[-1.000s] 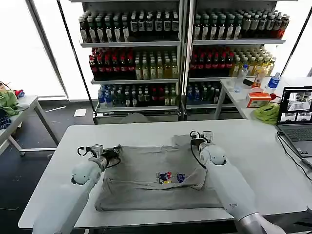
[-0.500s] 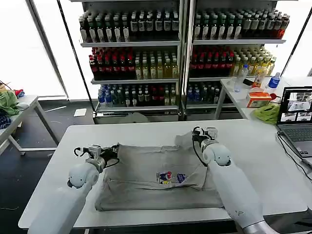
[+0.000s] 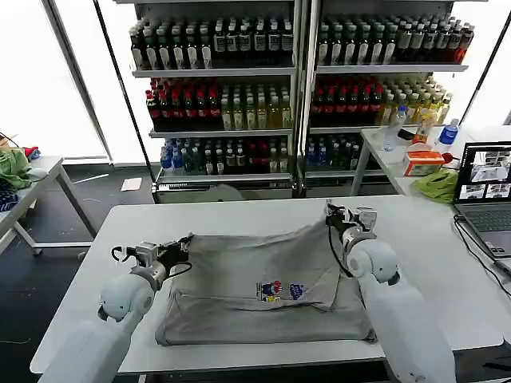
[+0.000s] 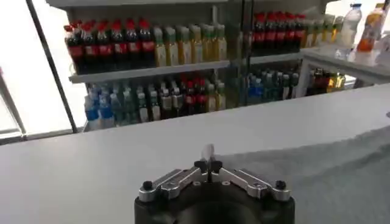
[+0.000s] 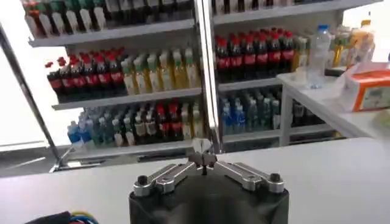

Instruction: Fold and organize the clothes.

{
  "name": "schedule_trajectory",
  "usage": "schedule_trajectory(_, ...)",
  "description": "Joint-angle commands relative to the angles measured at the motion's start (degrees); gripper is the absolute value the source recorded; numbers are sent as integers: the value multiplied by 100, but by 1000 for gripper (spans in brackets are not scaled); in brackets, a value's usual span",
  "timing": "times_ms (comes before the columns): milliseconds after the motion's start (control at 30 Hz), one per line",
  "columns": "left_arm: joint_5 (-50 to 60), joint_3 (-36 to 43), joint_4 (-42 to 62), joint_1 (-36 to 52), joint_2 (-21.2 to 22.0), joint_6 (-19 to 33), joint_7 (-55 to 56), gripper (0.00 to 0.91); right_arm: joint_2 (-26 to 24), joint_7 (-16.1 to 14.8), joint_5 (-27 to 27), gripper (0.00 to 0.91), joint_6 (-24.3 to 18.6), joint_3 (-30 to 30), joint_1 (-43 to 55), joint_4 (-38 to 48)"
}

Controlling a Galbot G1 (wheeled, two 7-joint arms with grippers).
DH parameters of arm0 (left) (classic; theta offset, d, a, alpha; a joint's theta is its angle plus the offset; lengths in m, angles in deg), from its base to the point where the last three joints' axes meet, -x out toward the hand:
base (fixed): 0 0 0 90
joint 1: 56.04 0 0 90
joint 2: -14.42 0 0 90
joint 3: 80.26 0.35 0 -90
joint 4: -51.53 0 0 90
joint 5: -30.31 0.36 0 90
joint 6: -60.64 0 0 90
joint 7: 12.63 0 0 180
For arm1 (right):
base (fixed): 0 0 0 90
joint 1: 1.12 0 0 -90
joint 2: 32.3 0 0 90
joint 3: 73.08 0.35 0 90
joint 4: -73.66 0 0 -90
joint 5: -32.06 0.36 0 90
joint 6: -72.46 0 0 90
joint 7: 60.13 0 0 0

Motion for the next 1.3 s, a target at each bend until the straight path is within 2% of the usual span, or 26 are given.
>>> schedule_trajectory(33, 4, -497, -915, -883, -55, 7, 1, 10, -196, 138, 127, 0, 15, 361, -861, -1188)
schedule_trajectory(300, 64, -855, -1430, -1528, -161, 33, -45, 10, -204, 171, 38, 0, 13, 562, -1926, -2011)
schedule_trajectory(700, 291, -1130, -1835, -2189, -119, 79, -159, 10, -197, 288, -151, 0, -38, 838, -2931, -2552)
schedule_trajectory(1033, 526, -985, -1608, -2368, 88, 161, -318, 0, -12, 445, -452, 0, -220, 824, -3334, -2187)
schedule_trajectory(1300, 588, -880, -1461, -2337, 122, 167, -349, 0, 48, 427, -693, 0, -343, 750, -3550, -1802)
